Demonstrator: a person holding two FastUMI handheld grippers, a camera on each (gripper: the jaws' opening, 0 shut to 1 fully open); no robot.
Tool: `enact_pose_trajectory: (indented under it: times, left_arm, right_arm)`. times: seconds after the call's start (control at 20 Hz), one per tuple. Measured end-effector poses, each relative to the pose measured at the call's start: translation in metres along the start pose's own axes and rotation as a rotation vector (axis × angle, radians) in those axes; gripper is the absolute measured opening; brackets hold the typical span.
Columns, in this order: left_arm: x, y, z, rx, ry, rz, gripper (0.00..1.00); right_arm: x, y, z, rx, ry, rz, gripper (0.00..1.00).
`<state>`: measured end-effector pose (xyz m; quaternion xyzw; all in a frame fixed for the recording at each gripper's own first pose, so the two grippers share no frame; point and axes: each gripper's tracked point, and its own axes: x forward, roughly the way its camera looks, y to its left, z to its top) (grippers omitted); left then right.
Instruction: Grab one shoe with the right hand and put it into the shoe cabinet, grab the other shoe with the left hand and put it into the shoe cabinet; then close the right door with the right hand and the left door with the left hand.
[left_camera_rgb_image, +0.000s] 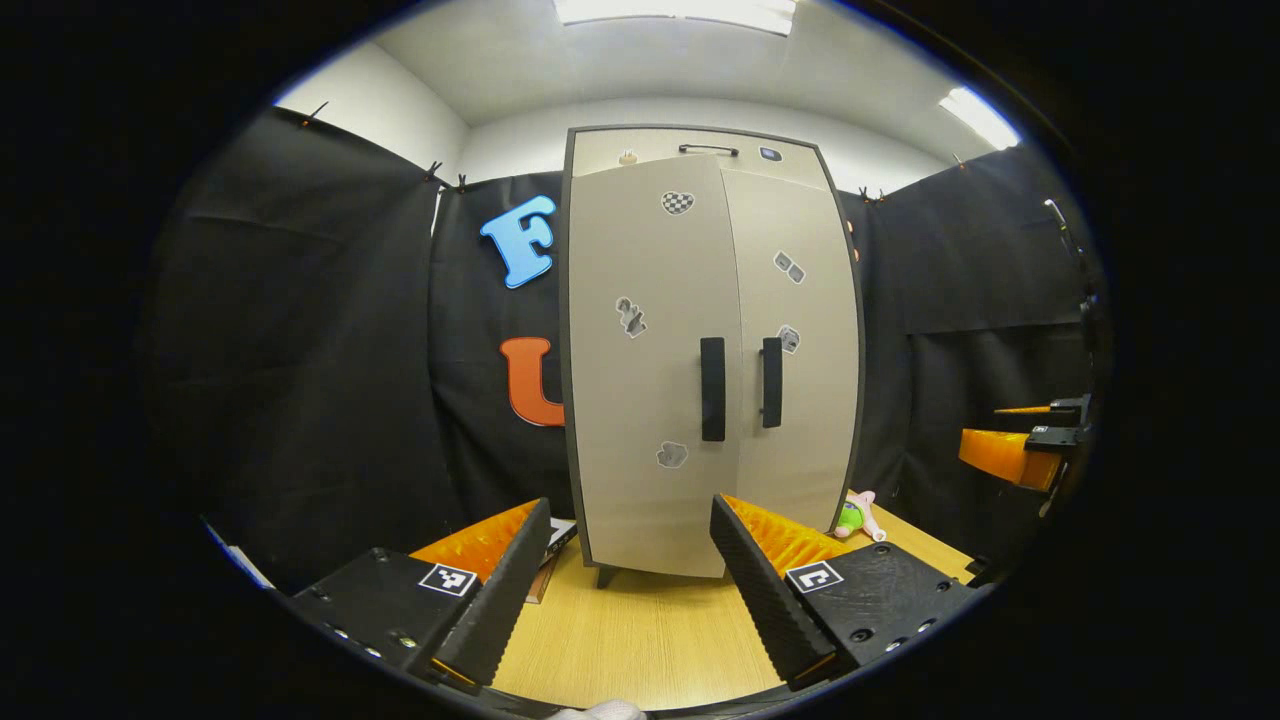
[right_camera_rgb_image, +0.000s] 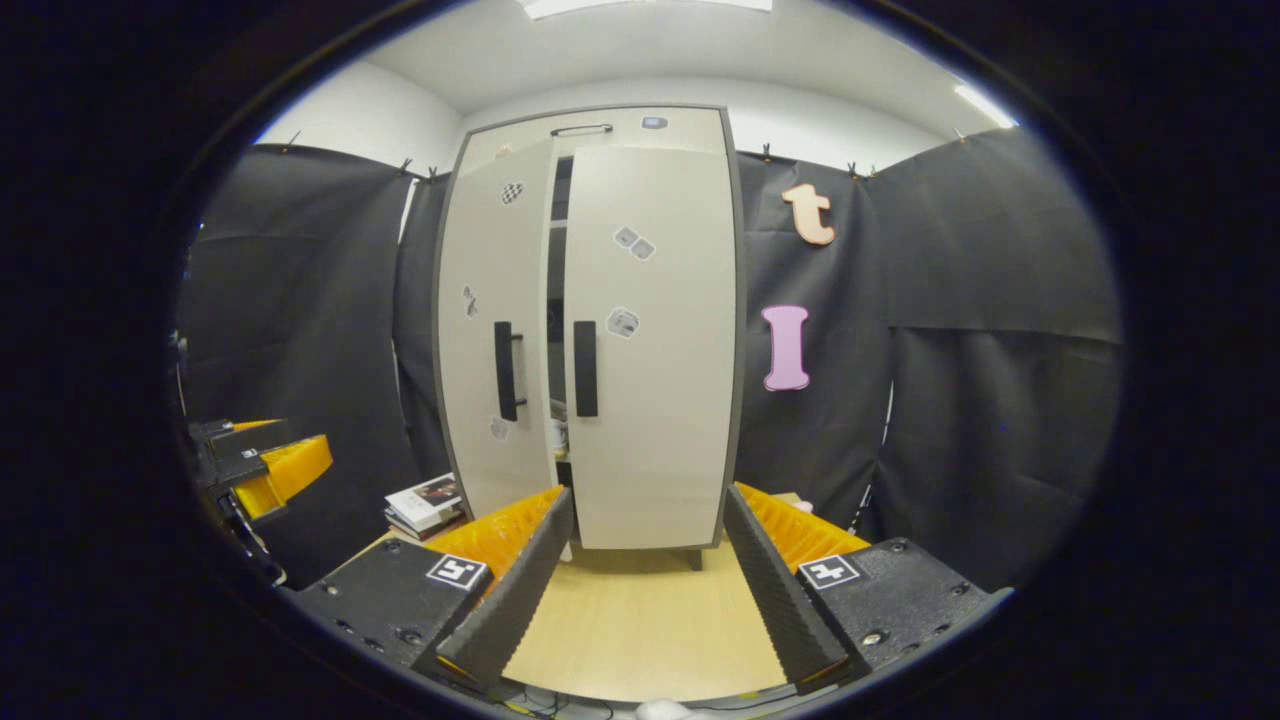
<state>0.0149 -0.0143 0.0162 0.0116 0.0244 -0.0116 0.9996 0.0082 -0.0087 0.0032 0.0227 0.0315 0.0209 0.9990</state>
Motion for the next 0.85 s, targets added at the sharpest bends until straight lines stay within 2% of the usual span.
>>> enact_pose_trajectory:
  times: [0.15, 0.2, 0.3, 0.35, 0.55, 0.6, 0.65, 0.7, 0.85]
  left_arm:
    - [-0.002, 0.005, -0.002, -0.004, 0.0, -0.001, 1.0]
    - [-0.003, 0.006, -0.002, -0.006, 0.002, 0.0, 0.96]
    - [-0.003, 0.008, -0.003, -0.009, 0.004, -0.001, 0.96]
    - [-0.005, 0.009, -0.004, -0.01, 0.005, -0.002, 1.0]
    - [-0.007, 0.013, -0.003, -0.009, 0.005, -0.005, 1.0]
    - [-0.008, 0.013, -0.003, -0.009, 0.004, -0.007, 0.96]
    - [-0.008, 0.014, -0.002, -0.008, 0.003, -0.008, 1.0]
    - [-0.009, 0.014, -0.002, -0.007, -0.001, -0.007, 0.96]
    - [-0.011, 0.015, -0.001, -0.014, -0.006, -0.009, 0.96]
  right_arm:
    - [-0.002, 0.004, 0.001, 0.003, -0.008, -0.002, 0.97]
    - [-0.003, 0.005, 0.001, 0.002, -0.008, -0.004, 0.98]
    - [-0.005, 0.008, 0.0, 0.003, -0.008, -0.006, 0.97]
    - [-0.005, 0.008, 0.0, 0.003, -0.009, -0.008, 0.98]
    - [-0.007, 0.01, 0.001, 0.007, -0.014, -0.016, 0.97]
    - [-0.008, 0.009, 0.001, 0.008, -0.015, -0.018, 0.97]
    - [-0.008, 0.01, 0.002, 0.009, -0.018, -0.02, 0.97]
    - [-0.008, 0.011, 0.002, 0.009, -0.018, -0.021, 0.98]
    - [-0.01, 0.013, 0.003, 0.008, -0.02, -0.02, 0.97]
